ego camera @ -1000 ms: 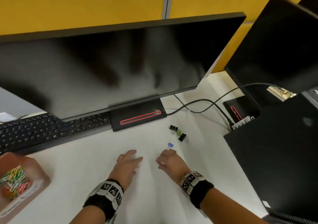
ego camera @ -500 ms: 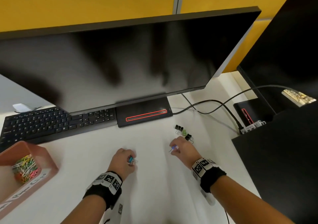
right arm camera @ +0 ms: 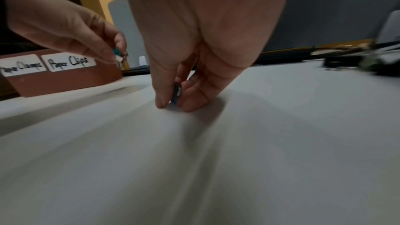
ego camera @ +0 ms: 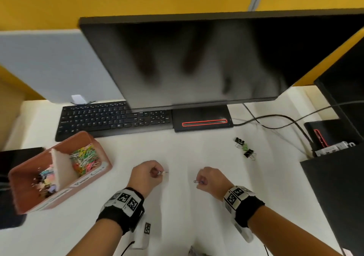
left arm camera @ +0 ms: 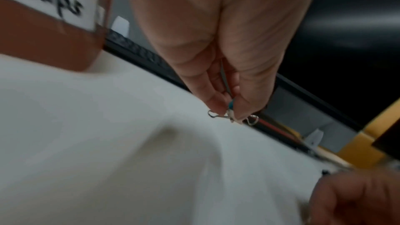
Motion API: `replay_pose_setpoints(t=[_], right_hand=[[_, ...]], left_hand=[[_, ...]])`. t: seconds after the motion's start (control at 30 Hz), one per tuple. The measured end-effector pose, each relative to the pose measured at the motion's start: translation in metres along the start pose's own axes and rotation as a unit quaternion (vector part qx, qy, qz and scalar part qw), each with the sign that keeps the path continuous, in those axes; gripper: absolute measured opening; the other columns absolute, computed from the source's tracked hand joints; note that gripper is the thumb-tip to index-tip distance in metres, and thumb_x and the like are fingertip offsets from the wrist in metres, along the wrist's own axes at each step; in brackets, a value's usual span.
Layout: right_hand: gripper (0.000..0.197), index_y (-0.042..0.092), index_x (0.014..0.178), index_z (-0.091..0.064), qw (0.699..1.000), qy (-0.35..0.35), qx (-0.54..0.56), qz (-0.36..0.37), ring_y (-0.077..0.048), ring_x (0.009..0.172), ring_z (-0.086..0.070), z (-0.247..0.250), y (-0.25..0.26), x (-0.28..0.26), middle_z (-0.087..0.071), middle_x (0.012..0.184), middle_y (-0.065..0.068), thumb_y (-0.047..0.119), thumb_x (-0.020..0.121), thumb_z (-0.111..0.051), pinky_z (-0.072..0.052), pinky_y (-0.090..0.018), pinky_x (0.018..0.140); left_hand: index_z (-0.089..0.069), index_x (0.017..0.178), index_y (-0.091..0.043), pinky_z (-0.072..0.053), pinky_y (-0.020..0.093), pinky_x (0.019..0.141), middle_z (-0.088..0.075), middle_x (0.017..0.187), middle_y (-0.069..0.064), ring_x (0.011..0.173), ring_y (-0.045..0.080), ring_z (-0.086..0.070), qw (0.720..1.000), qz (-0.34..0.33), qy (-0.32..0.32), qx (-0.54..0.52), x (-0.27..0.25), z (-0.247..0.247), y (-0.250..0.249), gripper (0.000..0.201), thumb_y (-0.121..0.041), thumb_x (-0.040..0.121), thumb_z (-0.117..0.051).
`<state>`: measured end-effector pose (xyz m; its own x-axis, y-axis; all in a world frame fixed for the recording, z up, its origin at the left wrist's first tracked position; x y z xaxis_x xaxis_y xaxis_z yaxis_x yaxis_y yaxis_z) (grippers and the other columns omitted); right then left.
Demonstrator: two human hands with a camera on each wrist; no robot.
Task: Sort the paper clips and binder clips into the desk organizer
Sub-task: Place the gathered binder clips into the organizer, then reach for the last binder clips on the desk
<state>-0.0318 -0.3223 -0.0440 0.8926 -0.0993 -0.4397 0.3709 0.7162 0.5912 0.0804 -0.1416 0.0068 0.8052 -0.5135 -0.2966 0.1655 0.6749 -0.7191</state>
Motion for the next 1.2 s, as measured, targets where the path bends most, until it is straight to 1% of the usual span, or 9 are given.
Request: replay_pose_setpoints(t=[0.17,0.3,0.37,0.57,0.7,0.83,0.93,1.03,1.2], right_hand=[[0.015,0.008,0.088,-0.063,0.991,0.040,0.009,0.129,-0.010,0.077,-0.048,-0.032,0.126,0.027,-0.048,0.084,0.005,0.020,0.081,-0.068,-0.042,-0.024,0.076],[0.017,0.013,0.095,-0.062,0.973,0.034,0.042,0.224,-0.011,0.077,-0.053,-0.051,0.262,0.053,-0.060,0.088,-0.001,0.023,0.083,-0.067,-0.046,-0.025,0.075],[0.017,0.015,0.100,-0.062,0.963,0.033,0.048,0.262,-0.015,0.082,-0.057,-0.064,0.325,0.064,-0.065,0.095,-0.005,0.022,0.084,-0.064,-0.047,-0.027,0.077],[0.034,0.019,0.114,-0.056,0.968,0.032,0.020,0.250,-0.024,0.092,-0.063,-0.097,0.407,0.095,-0.067,0.104,-0.008,0.034,0.084,-0.063,-0.053,-0.040,0.083],[0.025,0.026,0.107,-0.058,0.968,0.012,0.018,0.249,-0.011,0.082,-0.060,-0.076,0.371,0.083,-0.066,0.099,0.005,0.041,0.086,-0.057,-0.053,-0.037,0.078],[0.024,0.032,0.108,-0.059,0.983,-0.049,0.016,0.177,0.007,0.068,-0.046,-0.027,0.262,0.058,-0.061,0.100,0.015,0.042,0.086,-0.056,-0.047,-0.025,0.080],[0.031,0.031,0.110,-0.058,0.987,-0.140,0.019,0.077,-0.001,0.082,-0.049,0.026,0.153,0.027,-0.052,0.100,0.015,0.038,0.081,-0.066,-0.041,-0.024,0.088],[0.048,0.027,0.115,-0.054,0.975,-0.218,-0.015,-0.041,-0.016,0.105,-0.050,0.079,0.049,-0.011,-0.051,0.111,0.006,0.037,0.073,-0.074,-0.038,-0.035,0.100],[0.080,0.024,0.133,-0.040,0.934,-0.298,0.000,-0.195,-0.028,0.114,-0.043,0.142,-0.077,-0.058,-0.045,0.126,-0.007,0.040,0.065,-0.079,-0.037,-0.038,0.099]], left_hand=[[-0.068,0.075,-0.013,-0.046,0.005,0.062,-0.065,0.073,0.004,0.067,0.003,-0.059,0.993,0.014,-0.107,-0.046,-0.045,0.123,0.033,0.019,0.005,0.070,-0.069],[-0.067,0.077,-0.013,-0.042,0.001,0.059,-0.067,0.074,-0.002,0.062,0.000,-0.059,0.971,0.093,-0.221,-0.011,-0.087,0.225,0.088,0.014,-0.002,0.070,-0.074],[-0.066,0.079,-0.013,-0.045,0.009,0.063,-0.067,0.075,0.000,0.066,0.003,-0.059,0.958,0.126,-0.256,-0.003,-0.102,0.259,0.112,0.013,-0.006,0.071,-0.074],[-0.065,0.109,-0.013,-0.043,0.025,0.079,-0.067,0.104,0.004,0.090,0.015,-0.060,0.966,0.152,-0.209,-0.014,-0.091,0.278,0.146,0.024,-0.022,0.088,-0.058],[-0.064,0.106,-0.017,-0.043,0.028,0.085,-0.062,0.106,-0.001,0.096,0.013,-0.059,0.972,0.090,-0.213,-0.039,-0.083,0.271,0.118,0.020,-0.024,0.088,-0.059],[-0.065,0.098,-0.024,-0.047,0.020,0.081,-0.063,0.104,-0.006,0.095,0.010,-0.059,0.986,0.014,-0.162,-0.041,-0.059,0.226,0.064,0.013,-0.024,0.085,-0.062],[-0.063,0.100,-0.026,-0.043,0.008,0.070,-0.058,0.106,-0.008,0.094,0.007,-0.058,0.993,-0.040,-0.096,-0.053,-0.030,0.167,0.010,0.015,-0.022,0.085,-0.063],[-0.061,0.104,-0.028,-0.045,0.019,0.077,-0.056,0.109,-0.010,0.094,0.008,-0.057,0.995,-0.091,-0.027,-0.035,0.002,0.094,-0.047,0.021,-0.022,0.084,-0.064],[-0.053,0.120,-0.026,-0.043,0.021,0.089,-0.046,0.117,-0.008,0.102,0.011,-0.053,0.983,-0.157,0.099,0.005,0.054,-0.043,-0.128,0.041,-0.015,0.082,-0.064]])
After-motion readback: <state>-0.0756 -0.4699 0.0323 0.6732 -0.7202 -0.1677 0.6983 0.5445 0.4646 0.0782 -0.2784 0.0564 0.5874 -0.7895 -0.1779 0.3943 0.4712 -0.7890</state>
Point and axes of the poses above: each hand's wrist, its own x-axis towards the middle knuckle, its own z-axis out of the back of the hand, y = z × x, the point moved 8 cm from there along x, towards the middle knuckle
